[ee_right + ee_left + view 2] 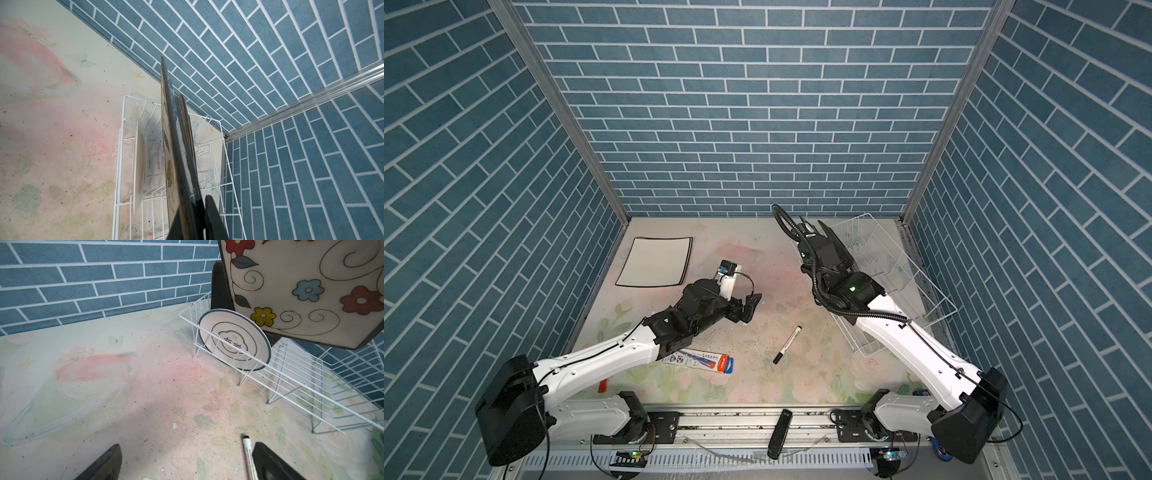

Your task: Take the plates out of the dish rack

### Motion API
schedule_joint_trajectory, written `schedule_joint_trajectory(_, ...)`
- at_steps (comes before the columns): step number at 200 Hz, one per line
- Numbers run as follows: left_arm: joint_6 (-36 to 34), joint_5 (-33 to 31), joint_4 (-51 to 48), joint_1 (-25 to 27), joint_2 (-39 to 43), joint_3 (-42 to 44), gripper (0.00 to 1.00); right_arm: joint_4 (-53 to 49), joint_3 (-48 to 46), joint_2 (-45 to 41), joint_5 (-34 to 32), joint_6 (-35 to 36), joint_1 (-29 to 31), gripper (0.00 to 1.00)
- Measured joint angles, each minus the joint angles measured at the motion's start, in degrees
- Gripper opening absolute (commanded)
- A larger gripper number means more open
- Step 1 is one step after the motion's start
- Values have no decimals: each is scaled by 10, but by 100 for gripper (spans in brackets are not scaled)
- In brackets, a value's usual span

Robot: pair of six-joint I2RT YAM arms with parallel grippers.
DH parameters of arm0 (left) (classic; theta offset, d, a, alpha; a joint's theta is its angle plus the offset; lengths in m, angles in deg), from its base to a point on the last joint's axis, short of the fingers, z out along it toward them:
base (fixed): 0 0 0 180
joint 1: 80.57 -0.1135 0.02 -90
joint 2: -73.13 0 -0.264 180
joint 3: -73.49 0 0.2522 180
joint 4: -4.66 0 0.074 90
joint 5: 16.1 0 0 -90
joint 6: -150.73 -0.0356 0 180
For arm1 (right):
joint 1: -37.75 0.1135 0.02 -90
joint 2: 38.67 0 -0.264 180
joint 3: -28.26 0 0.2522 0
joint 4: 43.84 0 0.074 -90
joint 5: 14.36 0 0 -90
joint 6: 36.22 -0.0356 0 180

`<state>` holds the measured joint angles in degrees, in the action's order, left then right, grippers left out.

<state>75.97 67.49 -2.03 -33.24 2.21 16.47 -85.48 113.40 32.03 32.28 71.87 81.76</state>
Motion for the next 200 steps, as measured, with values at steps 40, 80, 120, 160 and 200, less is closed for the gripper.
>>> schedule_joint_trajectory(40,19,-4,1,0,21,9,100,0,0,0,-8,2,12,0)
schedule_joint_trajectory(80,47,-17,3,-3,34,10,100,0,1,0,-24,5,28,0)
schedule_joint_trajectory(120,86,-10,19,-16,45,22,100,1,1,0,-39,19,47,0)
schedule_joint_trajectory(160,122,10,48,-33,53,46,100,2,2,-3,-53,30,62,0)
schedule_joint_trajectory(200,136,18,54,-36,55,49,100,10,3,-11,-61,39,75,0)
